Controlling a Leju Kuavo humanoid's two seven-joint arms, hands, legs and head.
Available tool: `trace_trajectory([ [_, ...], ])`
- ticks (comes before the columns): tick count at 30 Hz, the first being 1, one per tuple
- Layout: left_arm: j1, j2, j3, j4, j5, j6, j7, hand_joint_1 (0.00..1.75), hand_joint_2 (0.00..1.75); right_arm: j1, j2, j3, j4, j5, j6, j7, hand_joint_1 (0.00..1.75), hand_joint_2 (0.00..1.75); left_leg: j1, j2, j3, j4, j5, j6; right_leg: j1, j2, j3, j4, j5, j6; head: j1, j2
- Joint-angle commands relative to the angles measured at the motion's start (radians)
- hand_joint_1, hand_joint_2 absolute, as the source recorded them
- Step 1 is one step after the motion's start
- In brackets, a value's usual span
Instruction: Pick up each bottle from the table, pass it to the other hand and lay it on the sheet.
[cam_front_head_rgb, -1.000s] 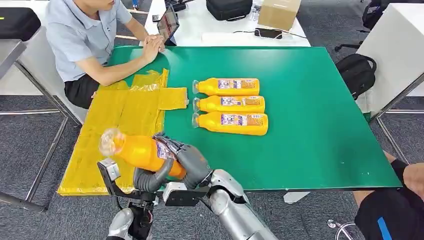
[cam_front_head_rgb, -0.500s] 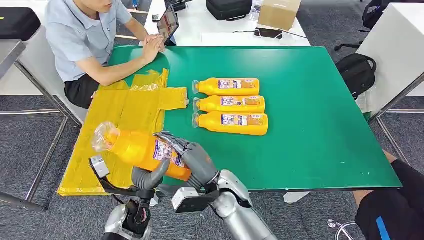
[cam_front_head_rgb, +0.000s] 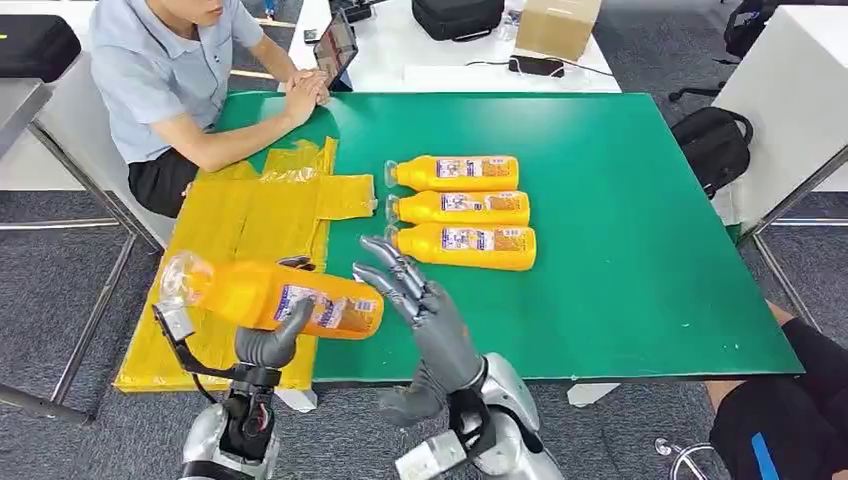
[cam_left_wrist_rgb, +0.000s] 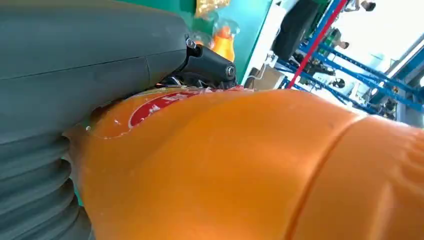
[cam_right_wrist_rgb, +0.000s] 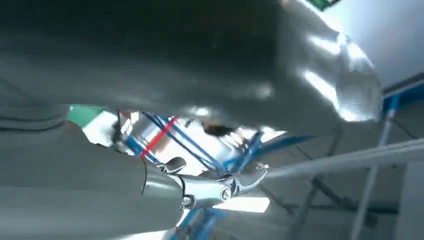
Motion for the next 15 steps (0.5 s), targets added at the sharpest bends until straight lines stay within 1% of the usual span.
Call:
trace_trajectory([
  [1,-0.024,0.002,0.074,0.015,-0.020,-0.009,0.022,1.75,1.75,-0.009,-0.059,-0.046,-0.030,-0.078,0.011,-0.034,0.00,0.00,0.000,-0.001,0.003,-0.001,0.000,0.002,0.001,-0.003,0.004,-0.002,-0.001,-0.003,0.000,0.000],
  [6,-0.028,0.001,0.073,0.030,-0.038,0.001,0.037,1.75,1.75,-0.022,-0.052,-0.056,-0.005,-0.069,0.013,-0.034,0.00,0.00,0.000,0.000,0.002,-0.001,0.000,0.001,0.000,-0.001,0.003,-0.001,0.000,-0.002,0.000,0.000],
  [8,-0.036,0.000,0.066,0.039,-0.075,0.019,0.018,1.75,1.75,-0.027,-0.050,-0.057,0.010,-0.102,0.024,-0.034,0.00,0.00,0.000,0.000,0.003,-0.001,0.000,0.001,0.001,-0.002,0.003,-0.001,0.000,-0.003,0.000,0.000],
  [9,-0.039,0.006,0.049,0.014,-0.202,0.111,-0.031,1.75,1.75,-0.027,-0.052,-0.056,0.003,-0.098,0.015,-0.034,0.00,0.00,0.000,-0.001,0.002,-0.001,0.000,0.001,0.000,-0.002,0.003,-0.001,0.000,-0.002,0.000,0.000],
  [11,-0.069,-0.009,0.053,-0.034,-0.400,0.244,-0.057,1.75,1.75,-0.011,-0.049,-0.063,-0.028,-0.086,0.020,-0.034,0.00,0.00,0.000,-0.001,0.003,-0.001,-0.001,0.002,0.001,-0.002,0.004,-0.001,-0.001,-0.004,0.000,0.000],
  [12,-0.086,-0.015,0.068,-0.062,-0.482,0.279,-0.059,1.75,1.75,-0.003,-0.043,-0.070,-0.049,-0.080,0.026,-0.034,0.00,0.00,0.000,-0.001,0.003,0.000,-0.001,0.002,0.001,-0.003,0.004,-0.001,-0.001,-0.004,0.000,0.000],
  [13,-0.102,-0.011,0.070,-0.117,-0.684,0.401,-0.097,1.75,1.75,0.006,-0.039,-0.075,-0.082,-0.075,0.033,-0.034,0.00,0.00,0.001,-0.002,-0.001,0.001,0.000,0.001,0.001,-0.003,0.001,0.000,-0.001,-0.002,0.000,0.000],
  [15,-0.119,-0.018,0.091,-0.225,-0.848,0.428,-0.058,1.75,1.75,0.018,-0.042,-0.080,-0.138,-0.078,0.041,-0.034,0.00,0.00,0.001,-0.003,-0.001,0.003,-0.001,0.002,0.001,-0.005,0.001,0.002,-0.002,-0.003,0.000,0.000],
])
